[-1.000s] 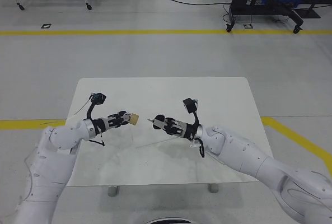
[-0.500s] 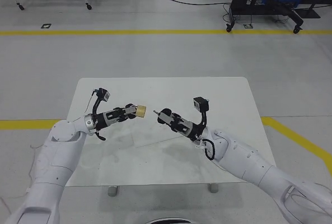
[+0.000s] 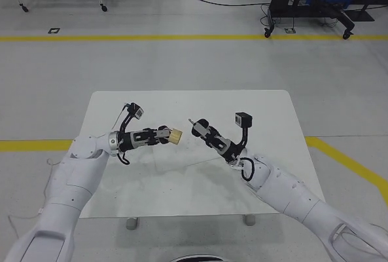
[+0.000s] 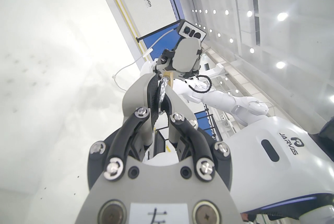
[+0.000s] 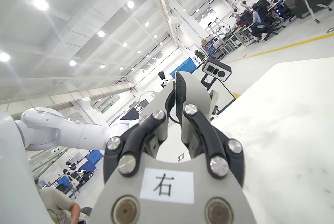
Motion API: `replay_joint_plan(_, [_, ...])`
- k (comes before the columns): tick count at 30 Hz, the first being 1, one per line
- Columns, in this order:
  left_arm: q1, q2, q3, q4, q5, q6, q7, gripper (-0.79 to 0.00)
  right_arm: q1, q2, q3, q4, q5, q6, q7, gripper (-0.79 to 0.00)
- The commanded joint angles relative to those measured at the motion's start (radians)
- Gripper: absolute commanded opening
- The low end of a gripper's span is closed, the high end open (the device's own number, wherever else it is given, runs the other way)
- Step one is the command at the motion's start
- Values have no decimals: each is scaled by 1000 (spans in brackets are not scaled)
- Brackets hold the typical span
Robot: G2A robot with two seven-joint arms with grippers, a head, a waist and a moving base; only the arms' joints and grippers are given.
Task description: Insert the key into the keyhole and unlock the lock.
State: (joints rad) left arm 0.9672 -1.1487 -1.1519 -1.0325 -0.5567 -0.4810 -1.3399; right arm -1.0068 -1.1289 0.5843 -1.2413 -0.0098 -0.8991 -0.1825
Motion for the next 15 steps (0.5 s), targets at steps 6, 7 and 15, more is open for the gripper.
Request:
replay_joint_plan(6, [-27, 5, 39, 17, -60, 107, -106, -785, -12, -16, 21, -29, -30, 75, 45, -785])
replay_joint_plan(7, [-33, 6, 43, 26, -60, 110, -109, -785, -15, -17, 25, -28, -31, 72, 48, -785])
replay_joint_plan(15, [-65, 2, 80, 60, -76, 120, -120, -785, -36, -29, 62, -23, -39, 82, 82, -785])
